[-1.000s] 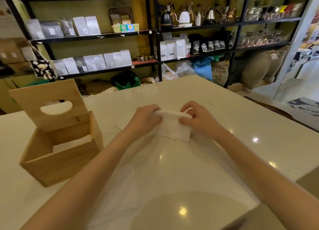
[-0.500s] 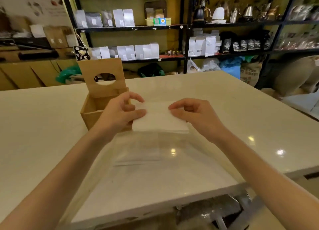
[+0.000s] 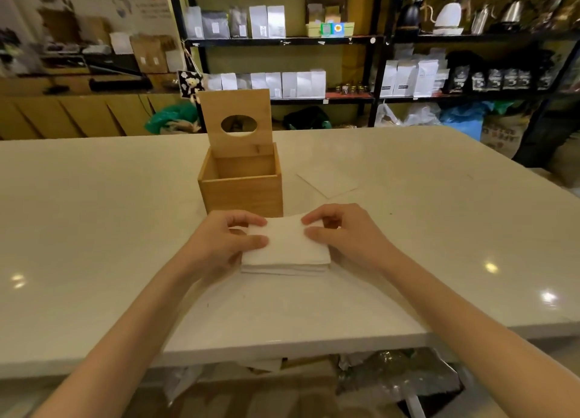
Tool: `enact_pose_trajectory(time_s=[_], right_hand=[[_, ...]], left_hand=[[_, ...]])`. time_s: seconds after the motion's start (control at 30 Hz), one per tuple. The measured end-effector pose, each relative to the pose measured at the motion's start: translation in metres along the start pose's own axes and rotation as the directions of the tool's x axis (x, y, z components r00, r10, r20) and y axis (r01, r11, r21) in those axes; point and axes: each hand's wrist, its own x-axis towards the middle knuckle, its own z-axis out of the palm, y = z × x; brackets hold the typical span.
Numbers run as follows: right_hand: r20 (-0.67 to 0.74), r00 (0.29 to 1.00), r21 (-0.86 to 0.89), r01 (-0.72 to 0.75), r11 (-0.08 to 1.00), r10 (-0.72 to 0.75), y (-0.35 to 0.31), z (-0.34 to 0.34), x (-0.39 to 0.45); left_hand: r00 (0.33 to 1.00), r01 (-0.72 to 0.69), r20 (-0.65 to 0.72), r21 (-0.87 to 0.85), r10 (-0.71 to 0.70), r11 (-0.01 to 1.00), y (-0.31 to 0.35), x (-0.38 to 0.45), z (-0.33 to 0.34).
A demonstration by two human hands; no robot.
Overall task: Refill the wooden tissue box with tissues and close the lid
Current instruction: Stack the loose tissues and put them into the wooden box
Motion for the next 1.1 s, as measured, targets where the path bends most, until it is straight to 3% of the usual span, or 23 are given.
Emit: enact_pose_trajectory(time_s=[0.1,0.17,0.33,0.53,0.6,0.7,0.8,1.0,1.1], right_hand=[[0.029,1.0,-0.066,-0.003,0.998,0.004,0.001,0.001,-0.002],[0.031,0.999,-0.201,0.018,0.979,-0.012,0.003,0.003,-0.002],[0.07,0.996,-0.543,0.087,0.836,-0.058,0.003,0.002,-0.004],[0.155,0.987,-0.534,0.115,0.838,-0.037,-0.006,-0.011,0.0],[0.149,0.988,-0.476,0.103,0.873,-0.036,-0.01,-0.022,0.009],[0.033,0.998,-0.404,0.068,0.912,-0.06,-0.01,-0.044,0.03],[-0.089,0.995,-0.414,0.001,0.91,-0.042,0.001,-0.062,0.056],[-0.273,0.961,-0.574,-0.208,0.792,0.055,0.042,-0.075,0.108],[-0.275,0.957,-0.69,-0.264,0.674,0.093,0.056,-0.072,0.123]], left_hand=[[0.999,-0.034,-0.013,0.081,0.035,0.996,-0.004,0.002,0.0],[0.997,-0.073,-0.015,0.215,0.078,0.974,-0.006,0.003,0.001],[0.99,-0.122,-0.003,0.511,0.143,0.851,-0.005,0.004,0.004],[0.989,-0.15,0.125,0.811,0.083,0.565,0.034,0.013,0.011],[0.98,-0.196,0.174,0.796,0.093,0.572,0.055,0.02,0.013],[0.941,-0.319,0.306,0.677,0.141,0.664,0.09,0.037,0.015],[0.892,-0.44,0.385,0.615,0.238,0.654,0.121,0.069,0.018],[0.85,-0.525,0.414,0.607,0.326,0.597,0.131,0.17,0.055],[0.854,-0.517,0.46,0.71,0.241,0.478,0.118,0.212,0.074]])
